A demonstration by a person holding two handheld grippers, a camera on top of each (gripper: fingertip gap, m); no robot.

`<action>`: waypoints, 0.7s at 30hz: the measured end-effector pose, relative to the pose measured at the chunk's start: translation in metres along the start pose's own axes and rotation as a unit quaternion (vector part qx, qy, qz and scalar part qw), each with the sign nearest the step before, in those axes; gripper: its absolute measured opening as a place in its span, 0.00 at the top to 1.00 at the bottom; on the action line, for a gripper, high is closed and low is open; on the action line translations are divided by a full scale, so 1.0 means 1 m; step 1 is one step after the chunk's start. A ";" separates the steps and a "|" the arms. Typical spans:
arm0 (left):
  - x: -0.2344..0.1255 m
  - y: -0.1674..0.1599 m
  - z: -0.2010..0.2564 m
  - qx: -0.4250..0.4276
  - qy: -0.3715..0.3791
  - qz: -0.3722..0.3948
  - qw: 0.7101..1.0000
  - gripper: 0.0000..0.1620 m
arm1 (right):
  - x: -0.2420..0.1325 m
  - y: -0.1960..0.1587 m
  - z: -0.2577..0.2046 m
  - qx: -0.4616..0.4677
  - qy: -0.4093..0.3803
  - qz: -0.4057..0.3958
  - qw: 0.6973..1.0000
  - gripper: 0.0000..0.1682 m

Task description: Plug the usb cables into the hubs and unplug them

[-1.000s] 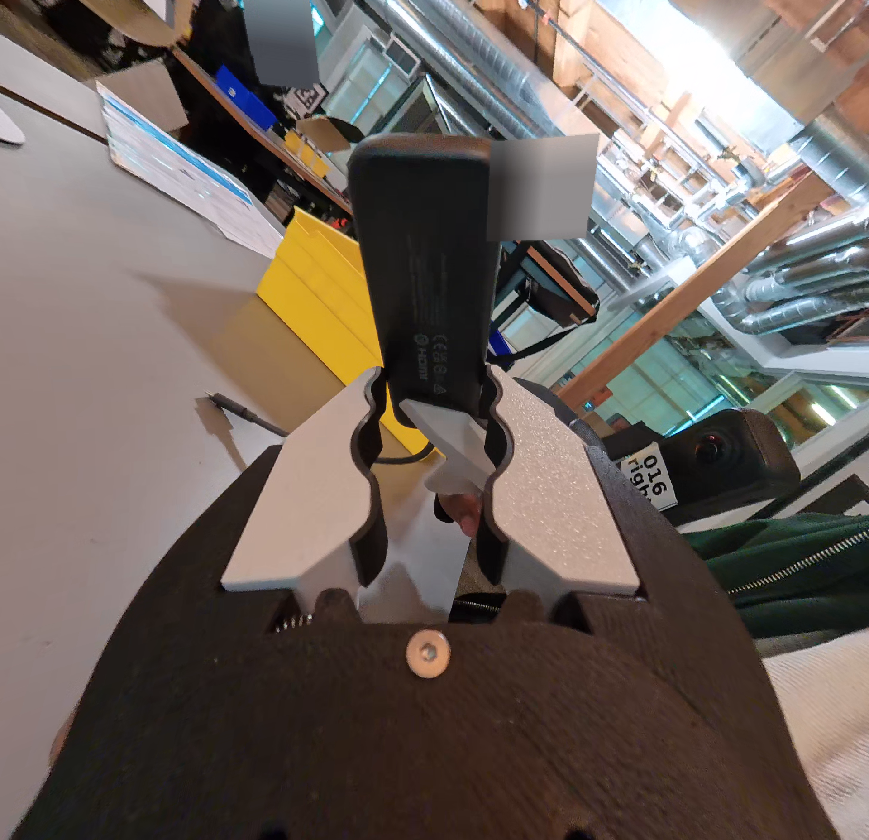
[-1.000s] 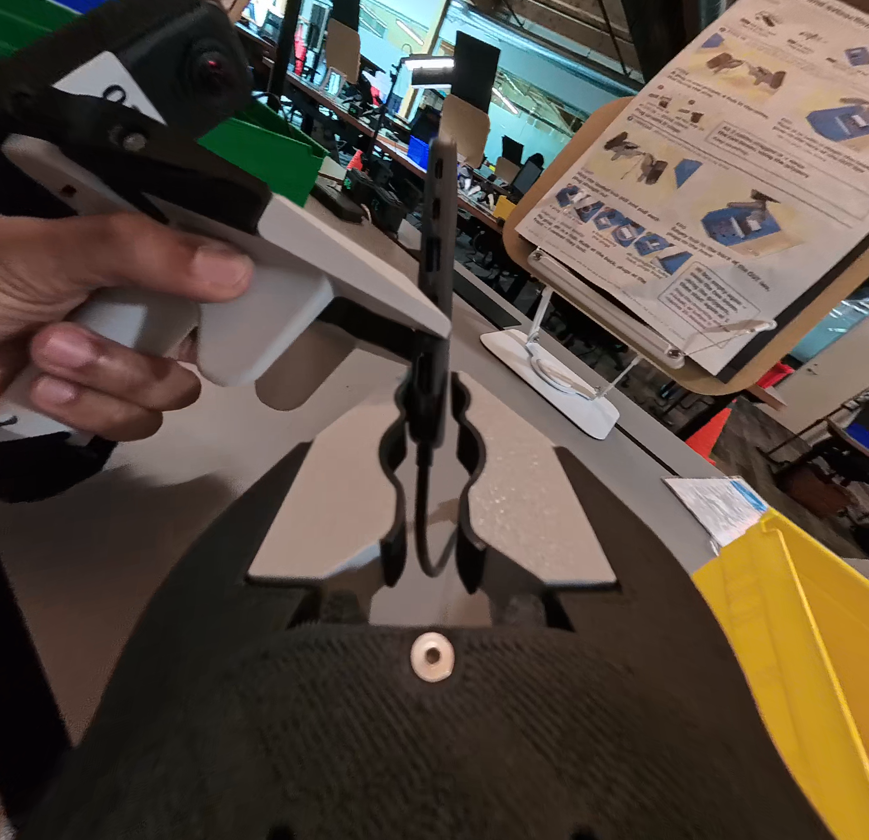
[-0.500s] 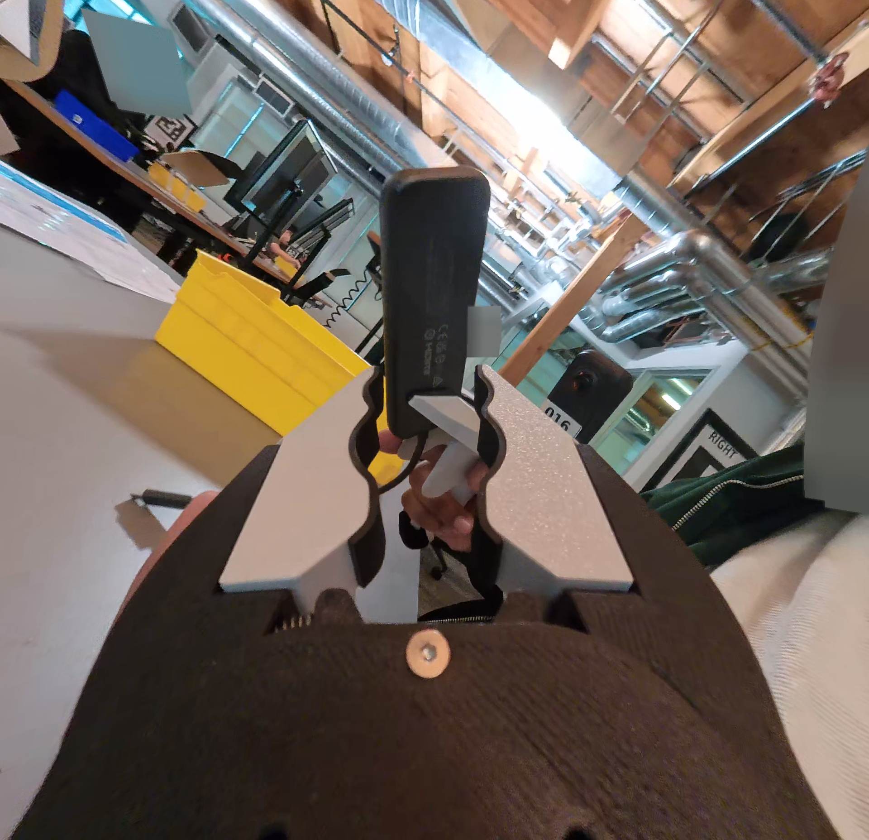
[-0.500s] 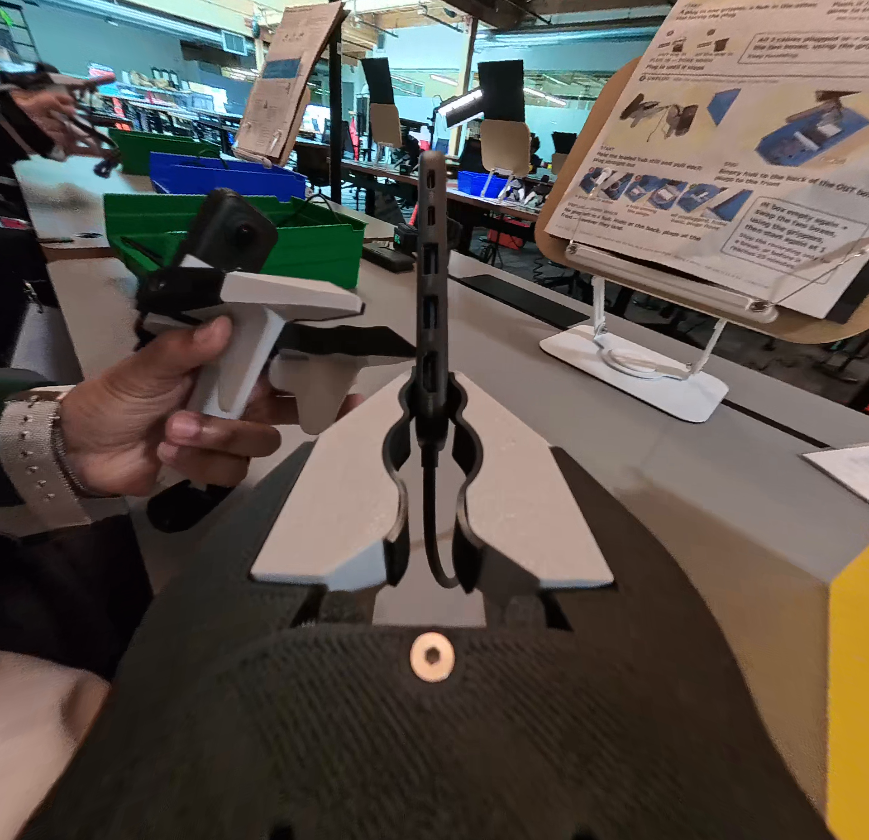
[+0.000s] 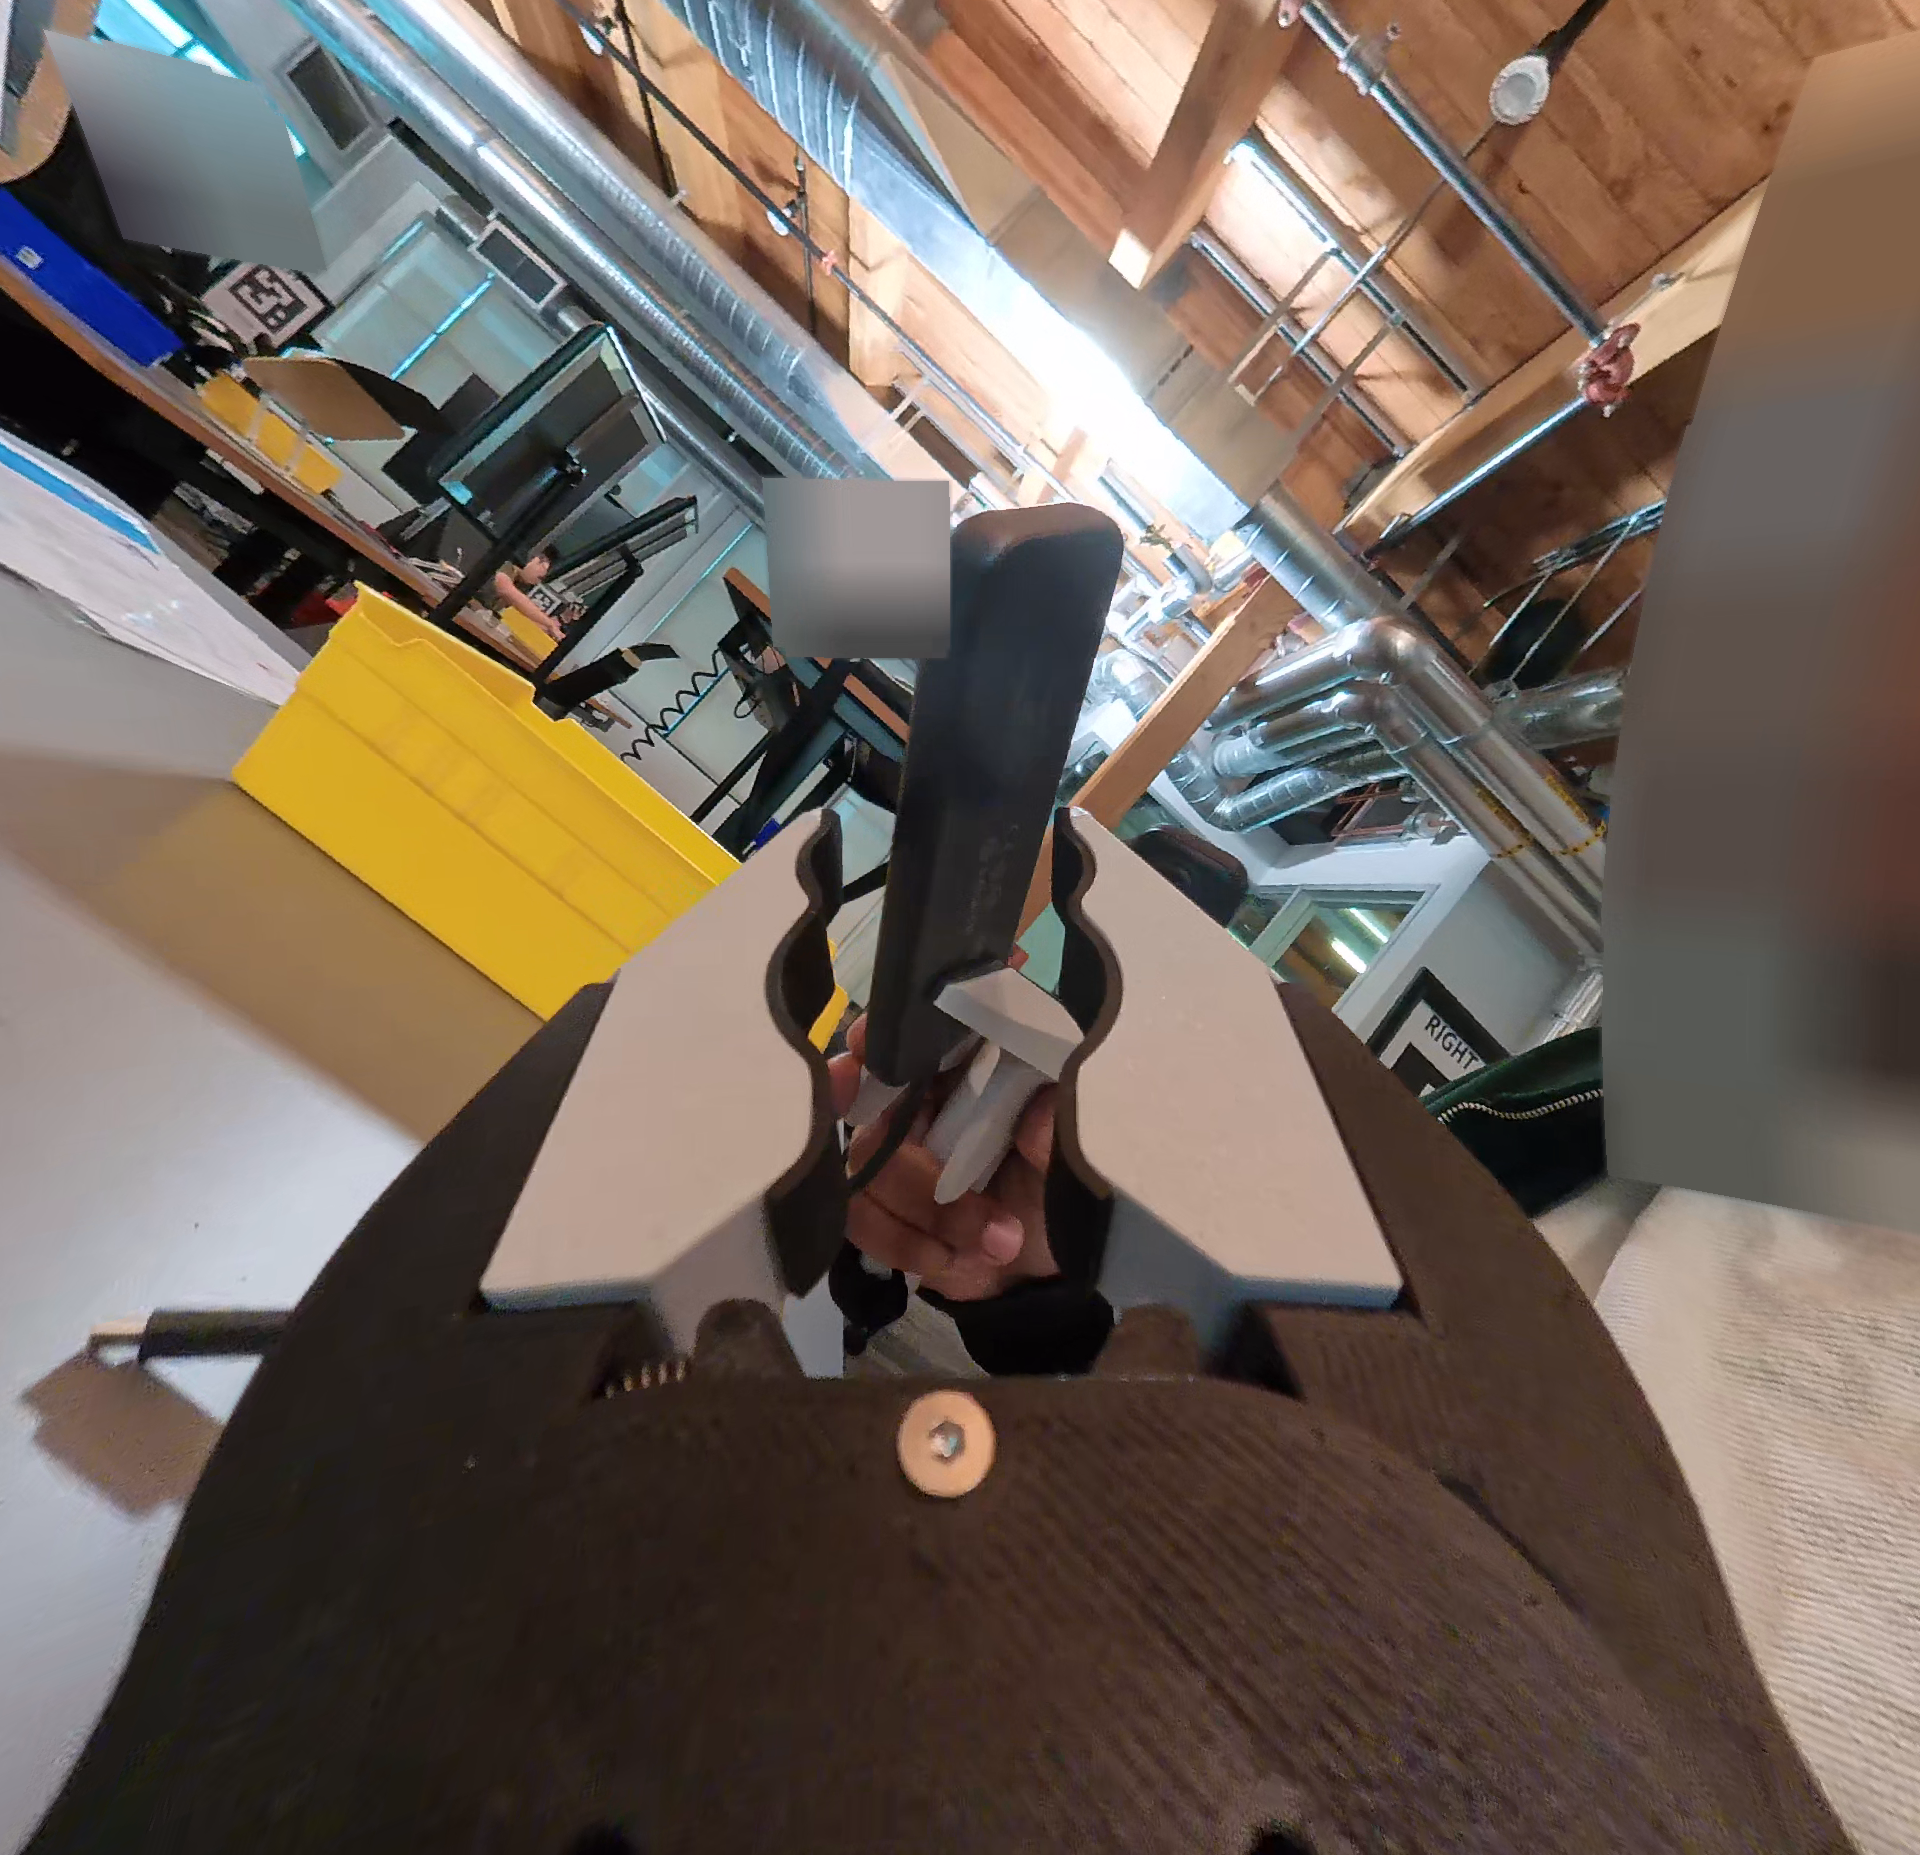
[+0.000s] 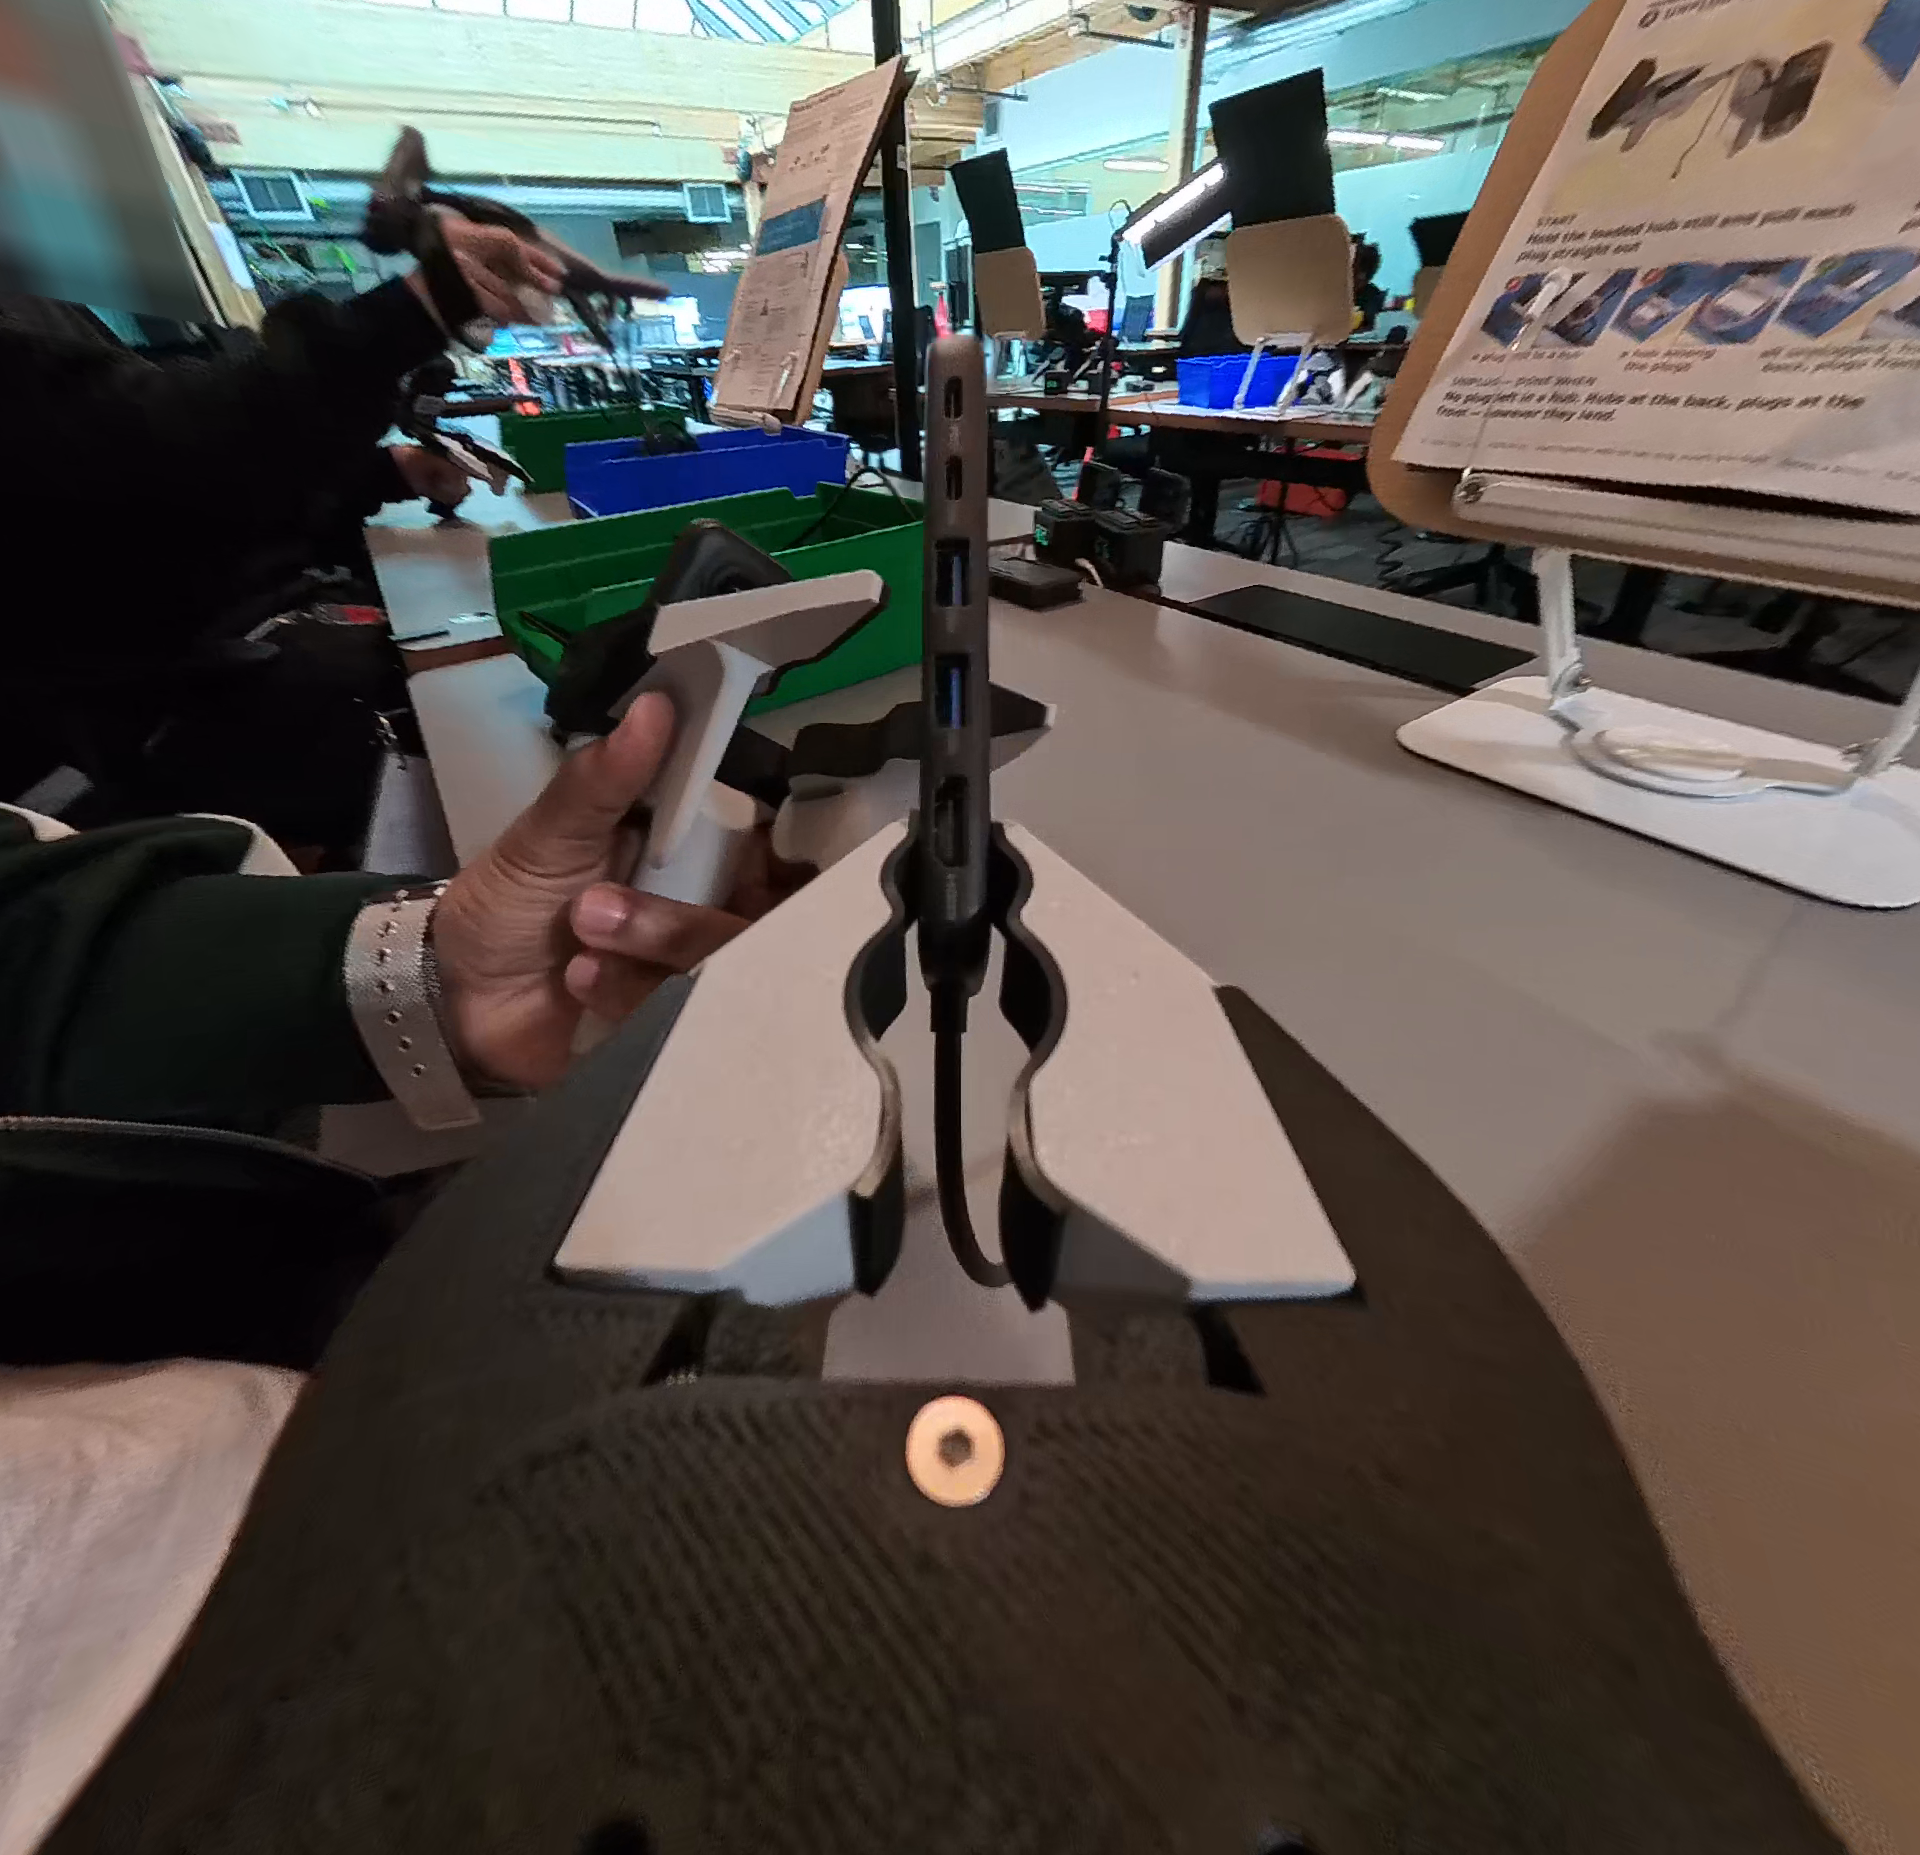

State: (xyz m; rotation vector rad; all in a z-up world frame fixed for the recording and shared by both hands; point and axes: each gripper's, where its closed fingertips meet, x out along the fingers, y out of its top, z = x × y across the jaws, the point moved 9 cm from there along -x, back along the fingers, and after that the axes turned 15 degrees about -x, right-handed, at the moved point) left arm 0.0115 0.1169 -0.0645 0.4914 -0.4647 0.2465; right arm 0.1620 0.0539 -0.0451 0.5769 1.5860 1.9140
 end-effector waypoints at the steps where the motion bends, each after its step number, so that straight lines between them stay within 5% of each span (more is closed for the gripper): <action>1: 0.000 0.000 0.000 -0.001 -0.003 0.000 1.000 0.77 | 0.000 0.000 0.000 0.015 0.009 0.005 1.000 0.94; 13: 0.003 -0.007 -0.004 -0.006 -0.013 -0.033 0.999 0.93 | 0.004 -0.013 0.005 0.247 0.098 0.079 0.961 0.94; 21: -0.006 0.004 -0.006 -0.030 -0.032 -0.006 0.999 0.94 | 0.001 -0.013 0.005 0.193 0.061 0.082 0.976 0.87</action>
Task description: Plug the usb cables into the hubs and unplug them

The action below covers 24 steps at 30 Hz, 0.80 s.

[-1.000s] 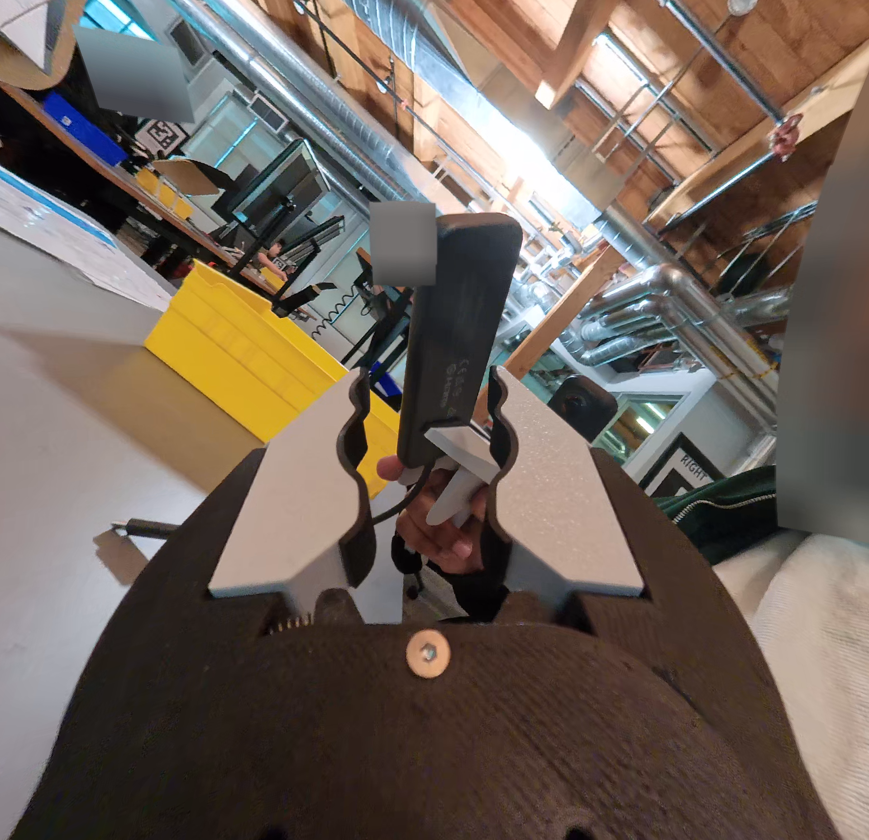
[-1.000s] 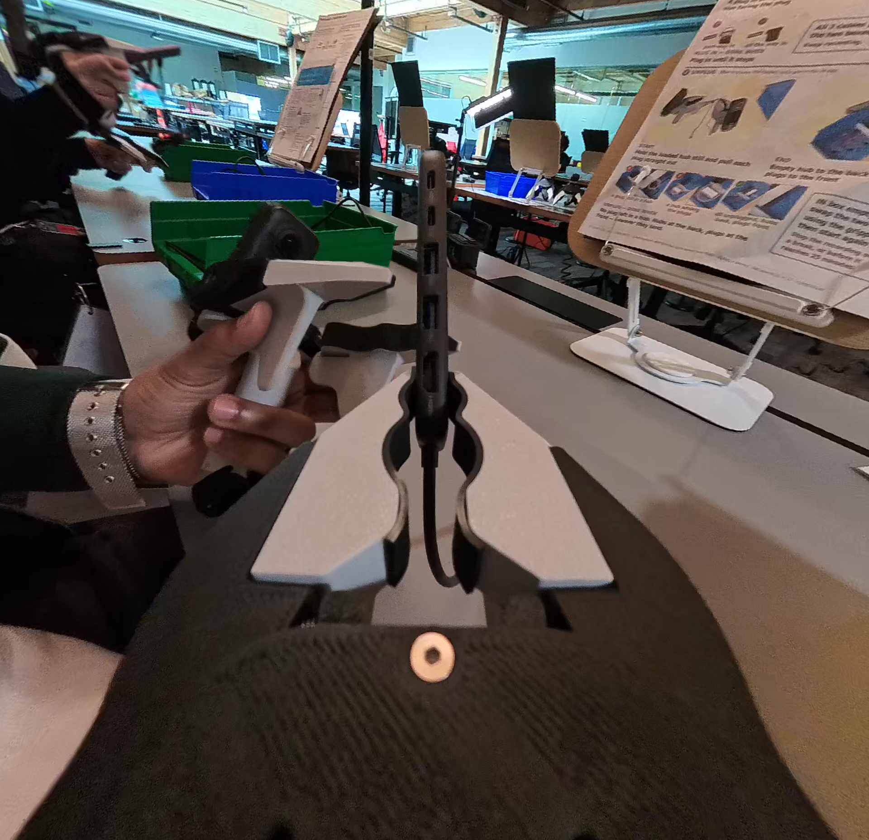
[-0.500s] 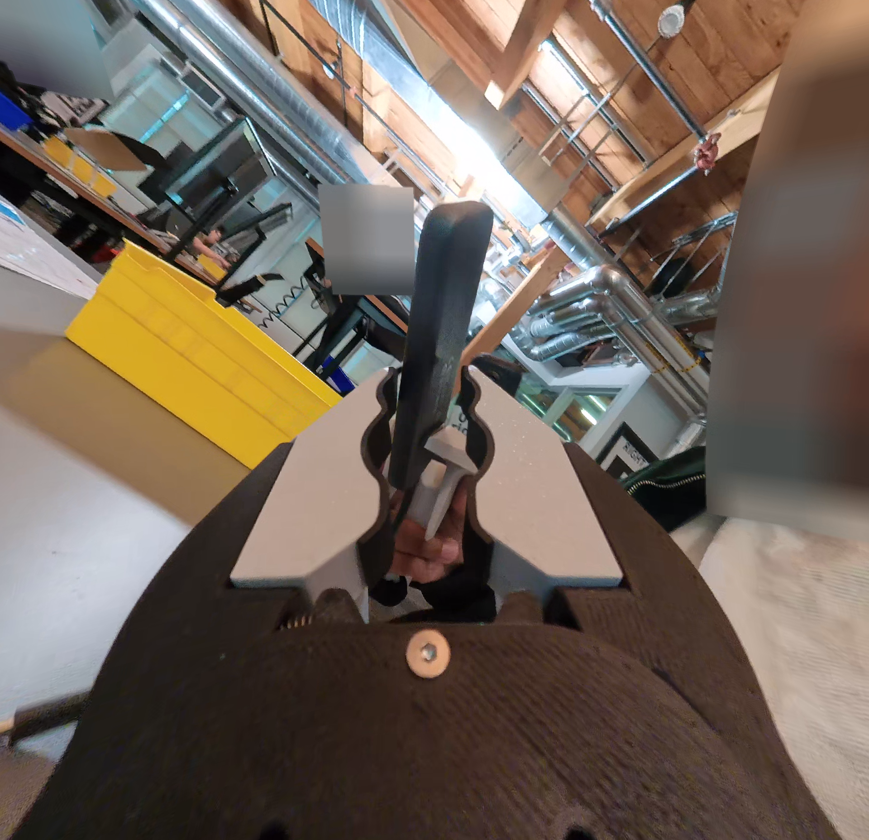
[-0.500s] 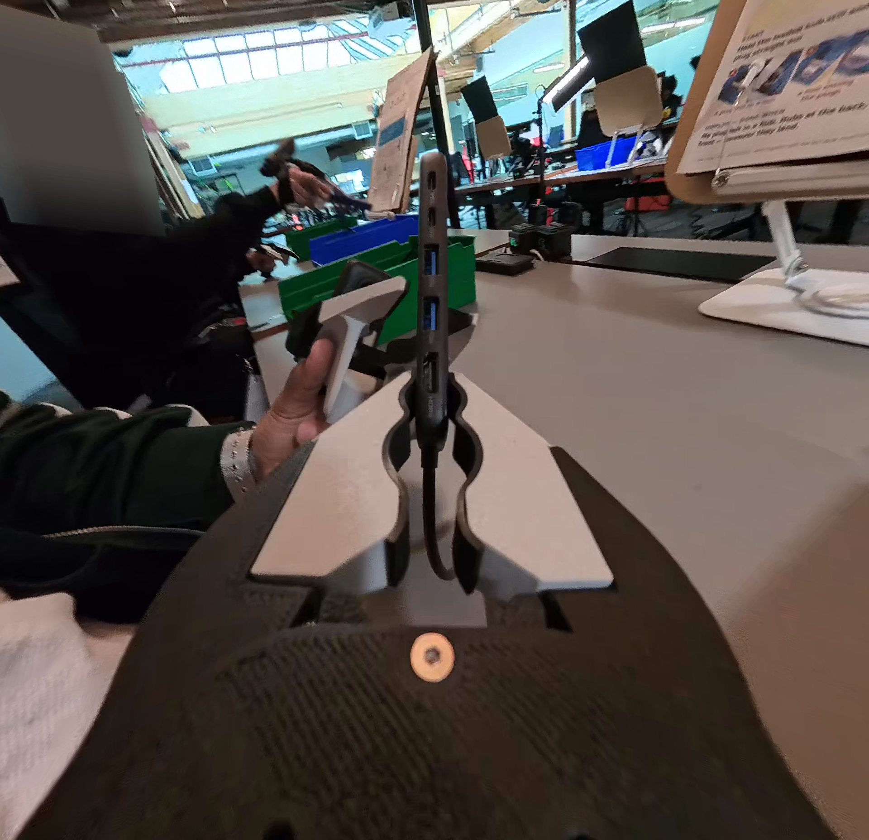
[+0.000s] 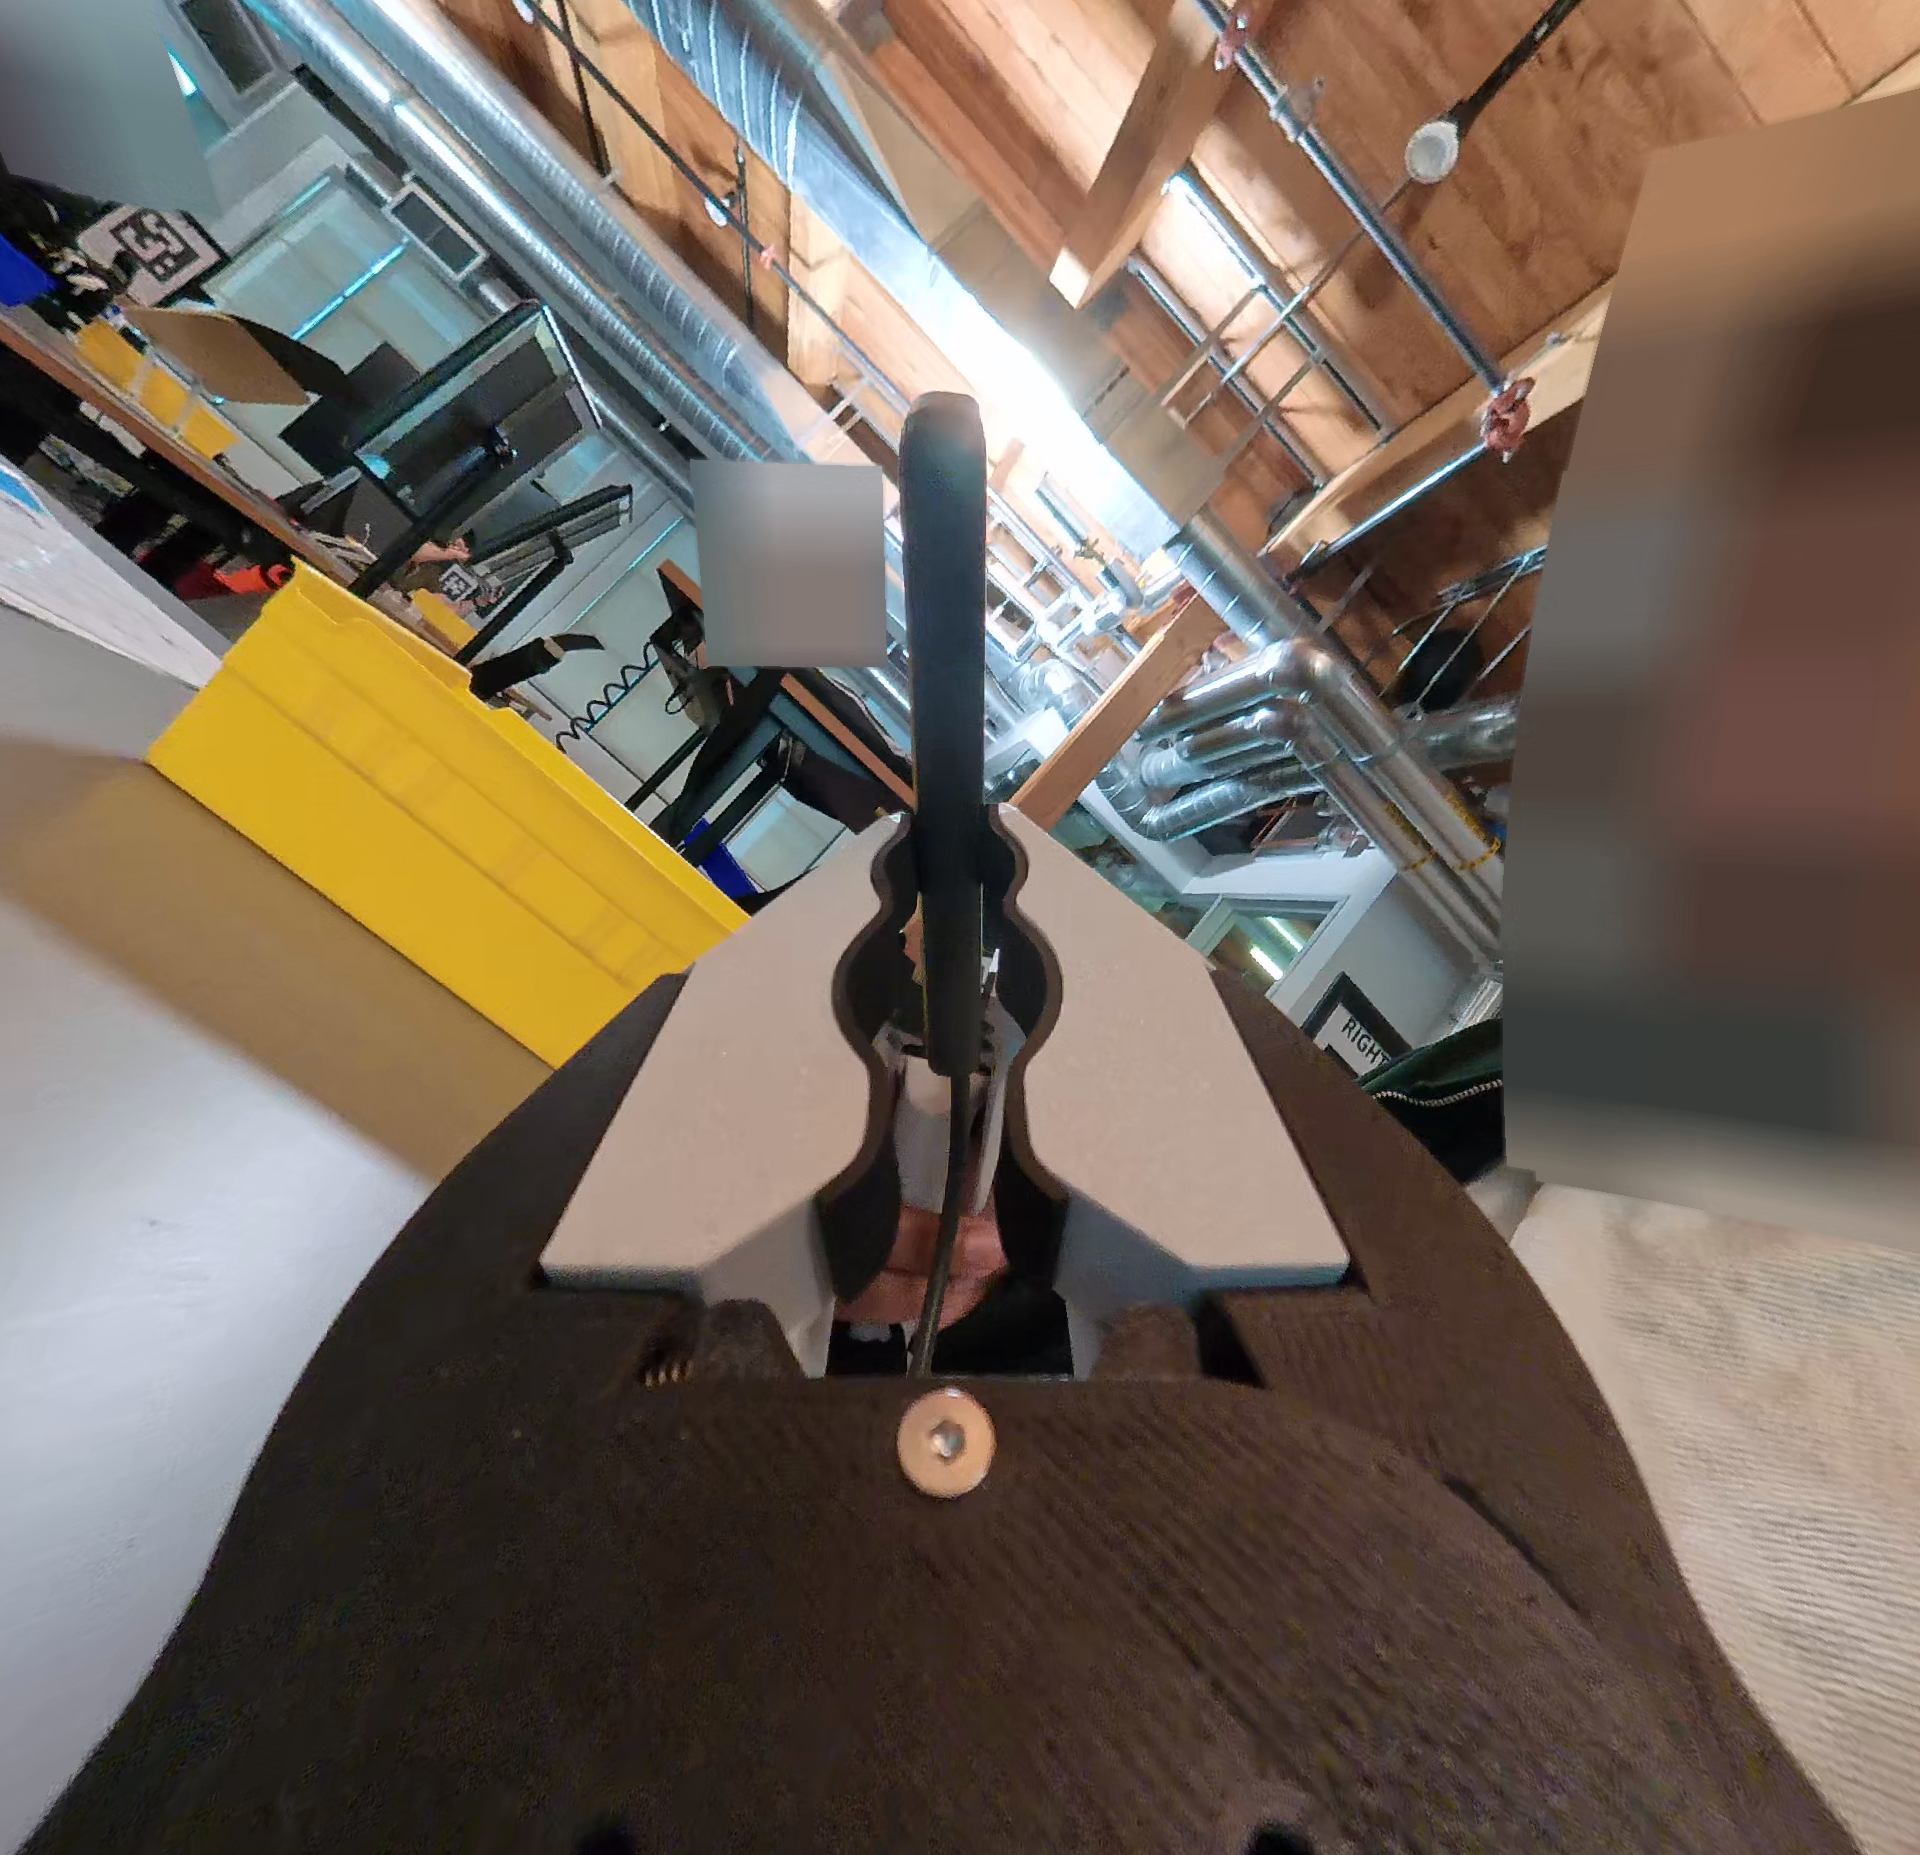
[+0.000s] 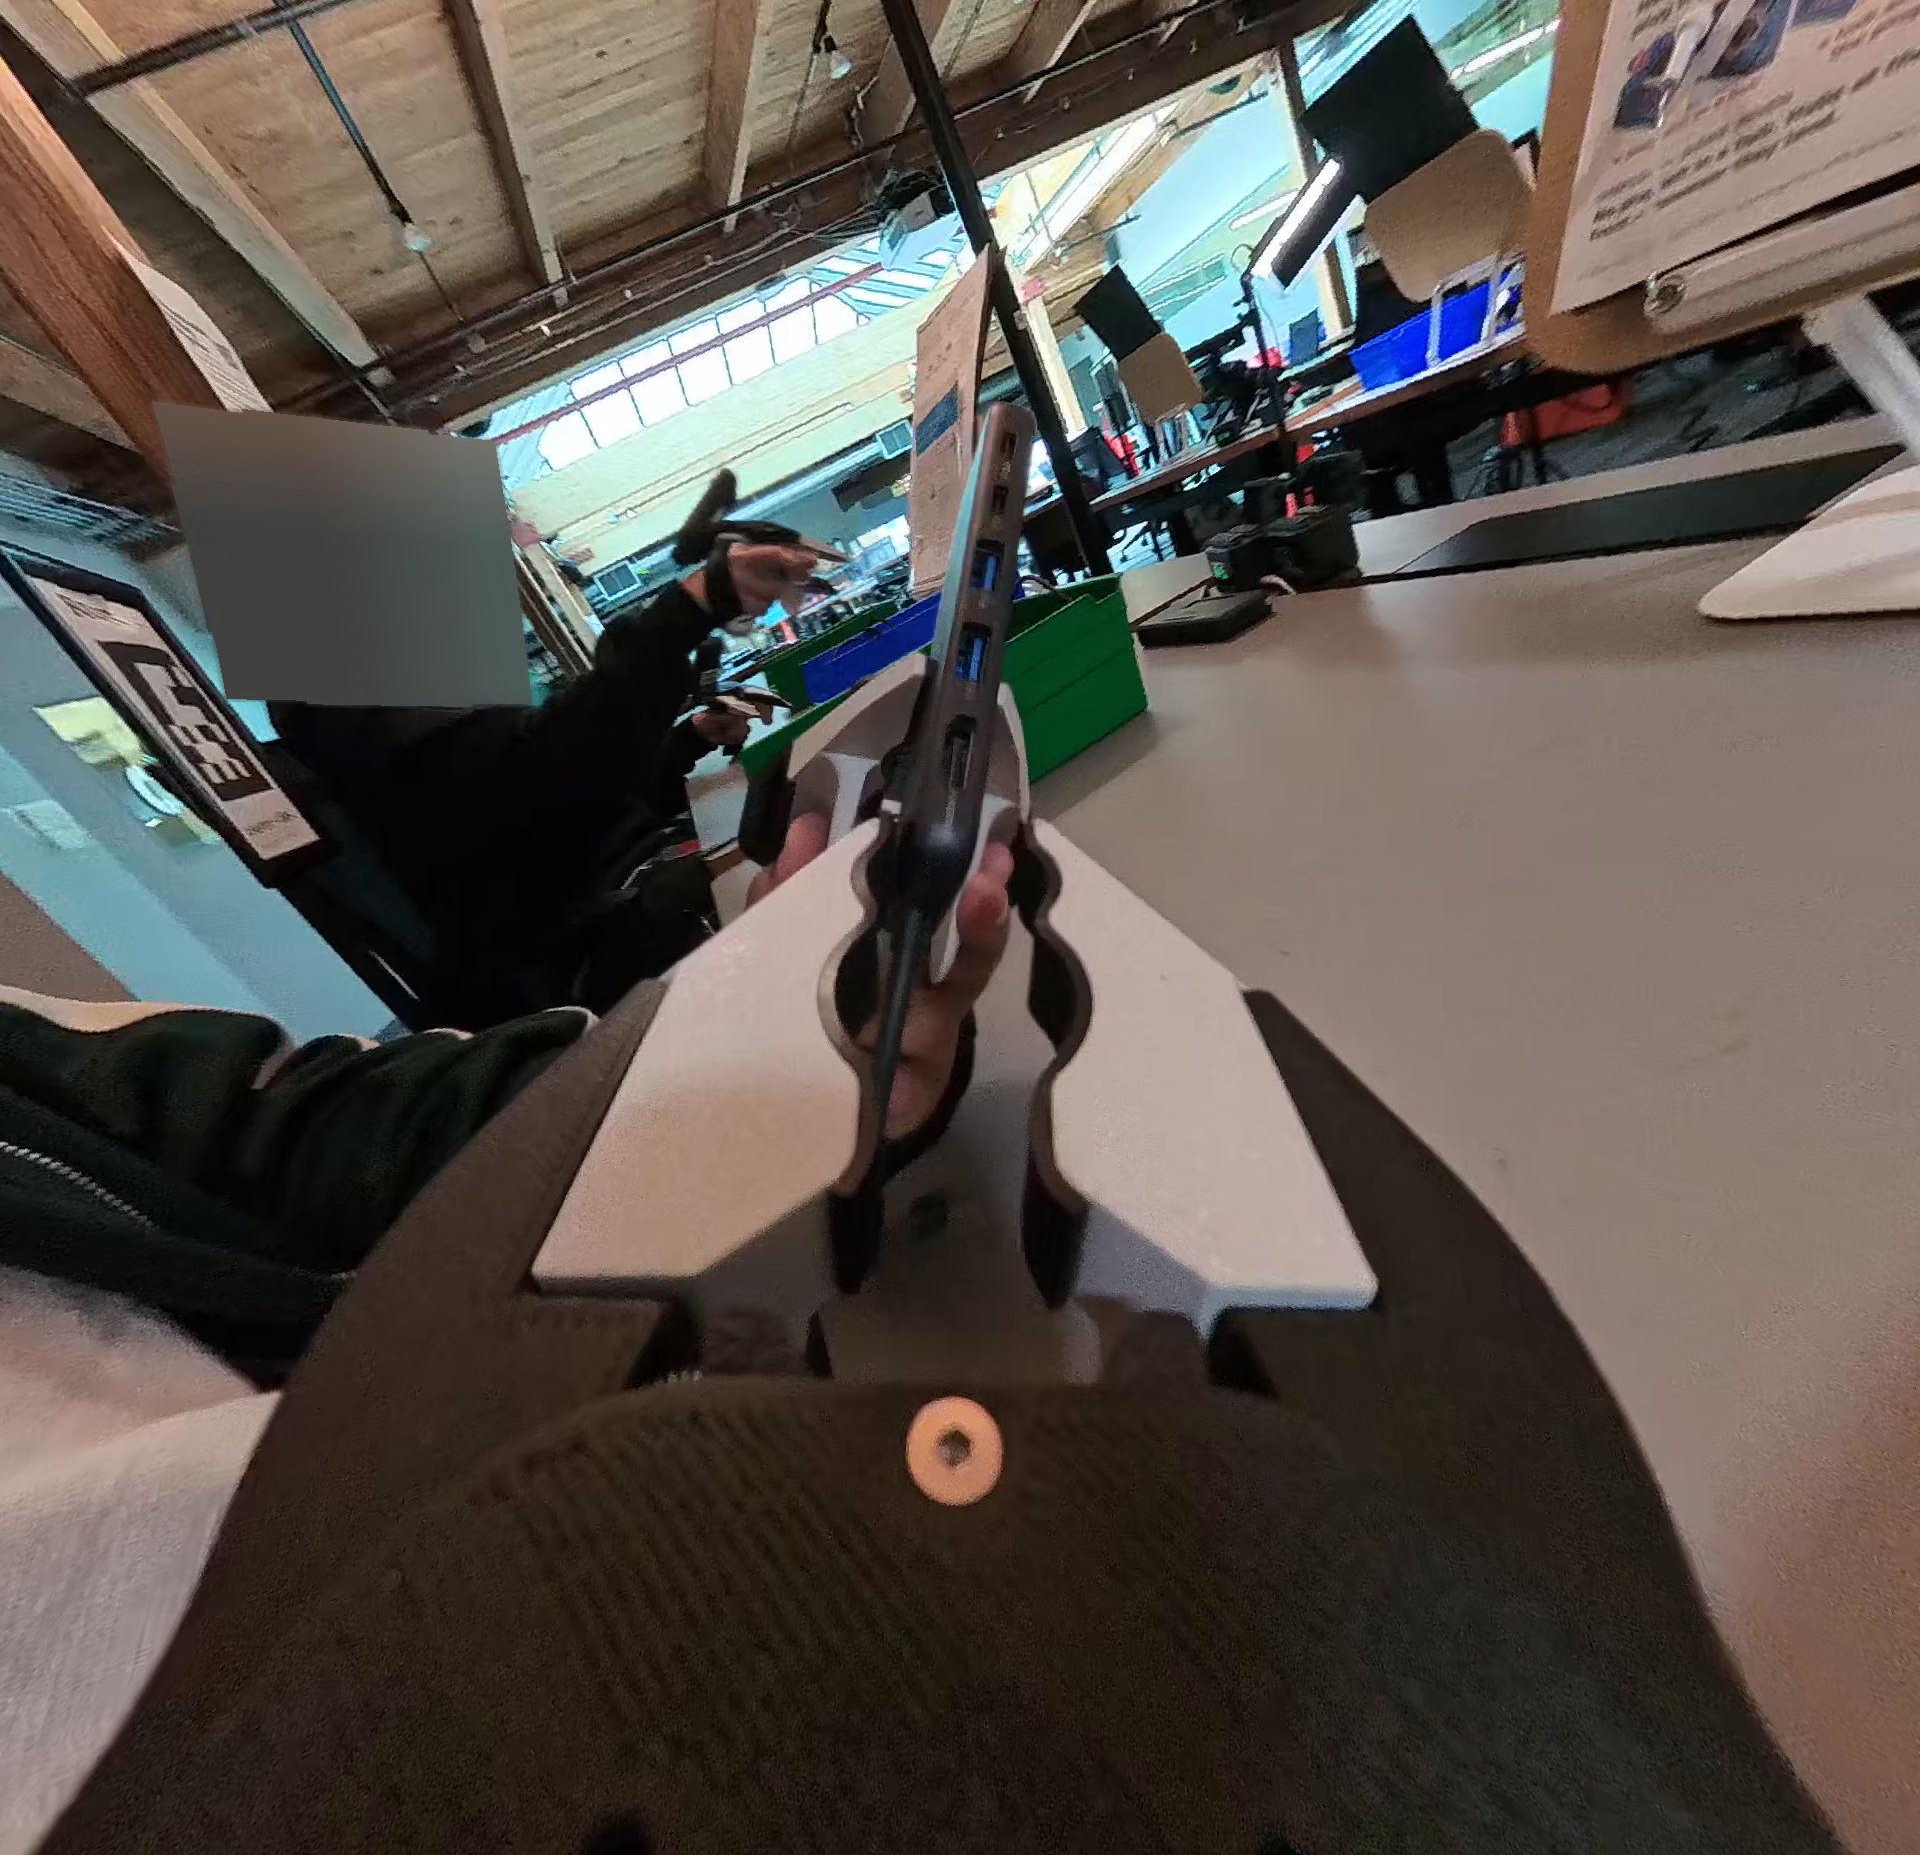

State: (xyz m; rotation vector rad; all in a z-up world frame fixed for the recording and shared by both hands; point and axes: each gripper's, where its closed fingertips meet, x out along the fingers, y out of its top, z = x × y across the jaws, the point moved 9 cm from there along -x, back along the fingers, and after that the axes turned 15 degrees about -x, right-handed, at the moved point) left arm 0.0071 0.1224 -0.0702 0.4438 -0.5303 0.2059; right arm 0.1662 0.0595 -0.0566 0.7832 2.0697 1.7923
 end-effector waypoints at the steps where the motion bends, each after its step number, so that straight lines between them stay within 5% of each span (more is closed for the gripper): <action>1: -0.001 0.001 0.000 0.004 0.001 0.000 1.000 0.94 | 0.000 0.000 0.000 -0.004 -0.002 0.000 1.000 0.86; 24: -0.002 0.002 -0.002 0.045 0.037 0.004 0.998 0.94 | -0.002 -0.006 0.011 0.071 0.023 0.007 0.997 0.93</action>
